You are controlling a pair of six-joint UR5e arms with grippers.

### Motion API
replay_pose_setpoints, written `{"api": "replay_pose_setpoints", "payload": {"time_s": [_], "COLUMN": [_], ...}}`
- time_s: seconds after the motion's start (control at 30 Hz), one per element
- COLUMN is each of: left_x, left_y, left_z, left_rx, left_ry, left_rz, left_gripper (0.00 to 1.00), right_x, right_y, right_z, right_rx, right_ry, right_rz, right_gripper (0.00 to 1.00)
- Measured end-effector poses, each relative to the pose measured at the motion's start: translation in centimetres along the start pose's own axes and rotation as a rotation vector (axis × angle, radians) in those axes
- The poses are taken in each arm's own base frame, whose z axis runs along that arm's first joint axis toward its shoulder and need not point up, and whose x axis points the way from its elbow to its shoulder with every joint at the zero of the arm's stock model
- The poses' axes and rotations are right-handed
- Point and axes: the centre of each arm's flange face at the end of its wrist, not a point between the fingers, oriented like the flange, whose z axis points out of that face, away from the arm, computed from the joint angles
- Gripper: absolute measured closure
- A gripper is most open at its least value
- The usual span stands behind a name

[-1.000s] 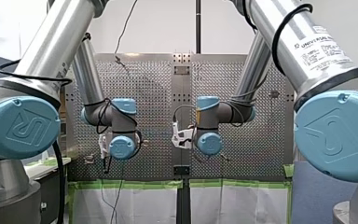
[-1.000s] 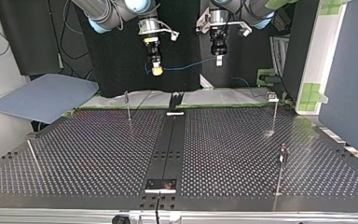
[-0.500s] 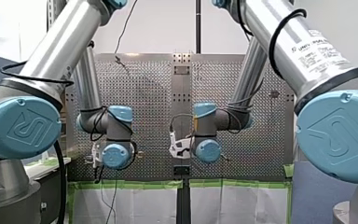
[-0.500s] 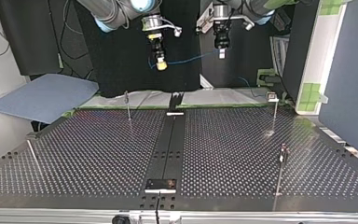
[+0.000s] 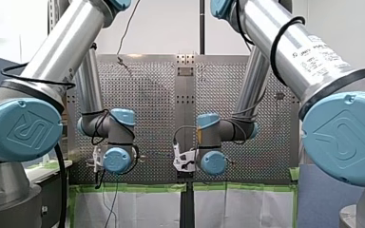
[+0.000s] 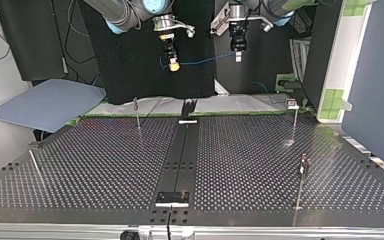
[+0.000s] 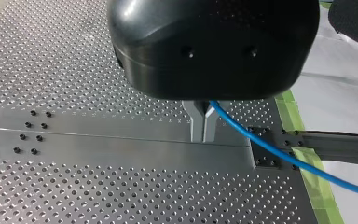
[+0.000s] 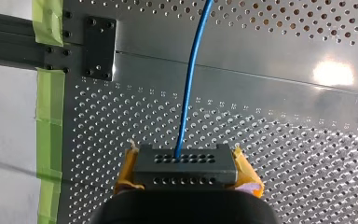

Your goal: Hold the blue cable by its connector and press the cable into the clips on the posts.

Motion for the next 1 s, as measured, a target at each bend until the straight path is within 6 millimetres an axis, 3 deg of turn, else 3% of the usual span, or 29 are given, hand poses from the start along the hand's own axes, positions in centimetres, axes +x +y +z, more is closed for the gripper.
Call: {"api": "replay_pose_setpoints", "payload": {"time_s": [0.83, 1.0], "left_x": [0.0, -0.5], "left_y": [0.1, 1.5], "left_z": [0.0, -0.6], "left_rx": [-0.005, -0.051], "left_ry": [0.001, 0.011], "left_rz": [0.003, 0.024], "left_gripper": [1.00, 1.00], "right_x": [0.0, 1.9], "right_y": [0.0, -0.7], "right_z": [0.0, 0.5], "right_rx": [0.000, -0.008], "right_ry": [0.000, 0.023], "right_rz": [0.000, 0.029], "right_gripper": [1.00, 1.00]}}
